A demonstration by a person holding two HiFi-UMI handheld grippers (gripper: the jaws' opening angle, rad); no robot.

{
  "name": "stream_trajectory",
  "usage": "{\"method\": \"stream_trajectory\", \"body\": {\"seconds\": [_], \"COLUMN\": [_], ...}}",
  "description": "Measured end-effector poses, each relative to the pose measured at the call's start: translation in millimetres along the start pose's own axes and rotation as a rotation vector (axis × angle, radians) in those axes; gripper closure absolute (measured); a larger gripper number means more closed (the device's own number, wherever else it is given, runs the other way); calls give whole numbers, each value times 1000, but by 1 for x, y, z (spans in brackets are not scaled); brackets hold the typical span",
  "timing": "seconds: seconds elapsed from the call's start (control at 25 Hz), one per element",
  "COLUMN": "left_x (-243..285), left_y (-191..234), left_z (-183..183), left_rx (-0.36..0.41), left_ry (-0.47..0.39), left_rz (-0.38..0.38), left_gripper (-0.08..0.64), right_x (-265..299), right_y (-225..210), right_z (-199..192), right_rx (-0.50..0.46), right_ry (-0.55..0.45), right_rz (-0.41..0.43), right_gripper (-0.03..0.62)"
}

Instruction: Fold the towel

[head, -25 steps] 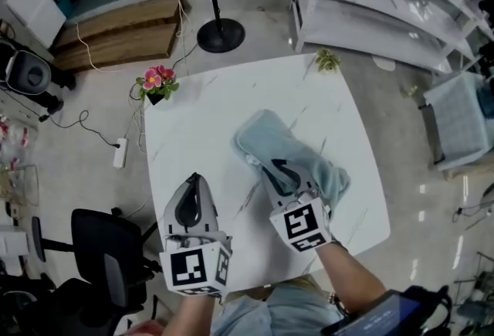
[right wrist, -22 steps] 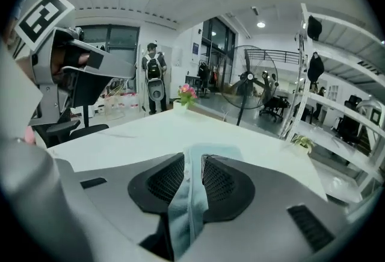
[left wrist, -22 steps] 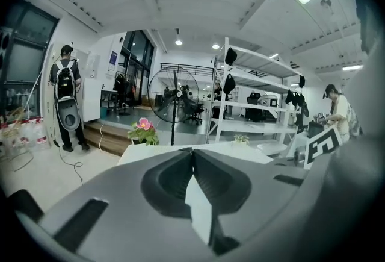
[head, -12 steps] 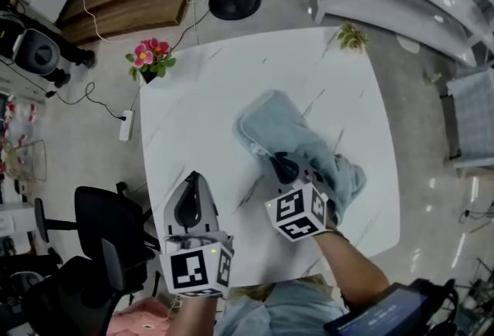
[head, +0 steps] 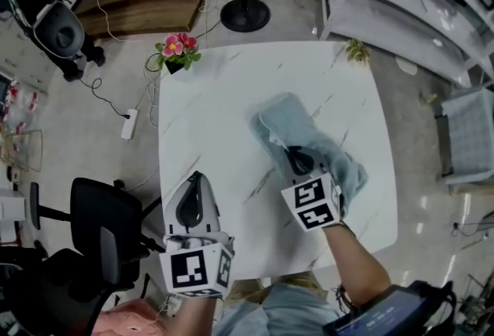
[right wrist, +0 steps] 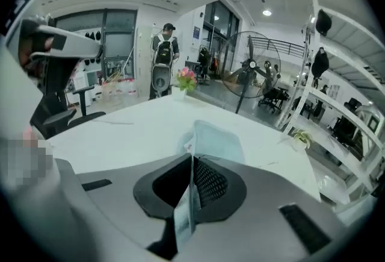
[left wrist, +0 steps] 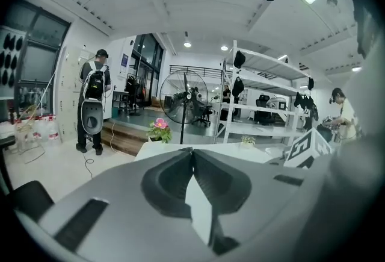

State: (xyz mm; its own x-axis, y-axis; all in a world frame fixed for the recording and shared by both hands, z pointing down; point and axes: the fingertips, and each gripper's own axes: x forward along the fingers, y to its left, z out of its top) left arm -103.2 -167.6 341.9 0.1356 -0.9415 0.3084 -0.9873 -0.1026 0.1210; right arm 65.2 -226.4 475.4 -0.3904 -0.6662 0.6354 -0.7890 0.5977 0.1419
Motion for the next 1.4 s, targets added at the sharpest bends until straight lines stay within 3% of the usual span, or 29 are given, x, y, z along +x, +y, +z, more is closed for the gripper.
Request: {"method": "stream_trajectory", "body": {"seconds": [0.24, 0.48, 0.72, 0.84, 1.24, 1.4], "left_x": [-60, -124, -177, -192, -212, -201], "left_y": [21, 52, 83, 97, 117, 117], "left_z": [27, 39, 22, 6, -45, -46], "left_rx": [-10, -12, -11, -12, -9, 0], "left_ry": [-84, -156, -153, -132, -37, -52], "left_rz": [23, 79, 147, 178, 212, 173], "left_gripper": [551, 551, 552, 552, 552, 552], "right_x": [-57, -89, -82, -69, -28, -36], "right_y": [46, 144, 265, 302, 344, 351], "right_z": [71, 111, 67, 38, -30, -11], "right_rx": [-44, -169, -273, -299, -305, -227], "right_ry": [-152, -255, -205, -161, -16, -77], "right_rz": [20, 133, 310, 365, 445, 514], "right_gripper": [566, 566, 565, 565, 559, 420]}}
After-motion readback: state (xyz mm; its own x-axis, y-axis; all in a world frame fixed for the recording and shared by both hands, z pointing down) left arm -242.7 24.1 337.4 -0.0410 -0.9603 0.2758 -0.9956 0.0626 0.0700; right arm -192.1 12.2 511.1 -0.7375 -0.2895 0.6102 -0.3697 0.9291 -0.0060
